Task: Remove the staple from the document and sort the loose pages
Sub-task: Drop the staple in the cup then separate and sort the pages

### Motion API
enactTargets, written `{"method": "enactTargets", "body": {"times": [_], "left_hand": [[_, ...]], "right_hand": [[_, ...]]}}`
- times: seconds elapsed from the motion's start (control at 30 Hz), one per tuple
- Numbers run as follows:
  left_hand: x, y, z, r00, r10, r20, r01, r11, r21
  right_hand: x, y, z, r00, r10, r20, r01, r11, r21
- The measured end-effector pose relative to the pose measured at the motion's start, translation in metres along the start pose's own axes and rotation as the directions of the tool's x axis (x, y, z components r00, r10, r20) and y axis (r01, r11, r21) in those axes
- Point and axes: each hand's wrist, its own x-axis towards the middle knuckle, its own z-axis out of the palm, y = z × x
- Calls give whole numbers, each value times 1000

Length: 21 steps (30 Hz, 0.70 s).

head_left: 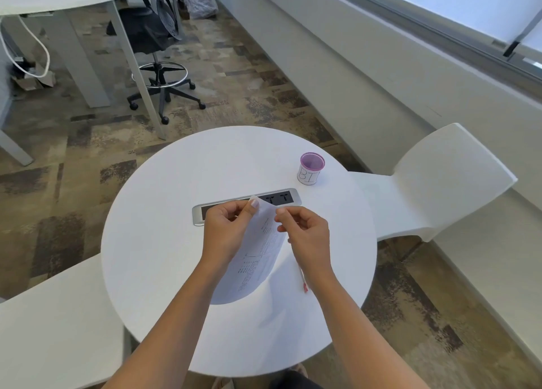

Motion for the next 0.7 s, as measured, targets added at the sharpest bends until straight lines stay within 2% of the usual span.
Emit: {"method": "enactTargets", "body": {"times": [0.17,0.7], "left_hand": [[-5,5,3,998,21,51,-20,1000,-15],[-11,9,7,988,90,125,-94,995,32]], "right_hand": [[-10,-12,3,999,11,45,-10,999,-32],[-15,-25,-2,998,52,23,-51,998,-28]]}}
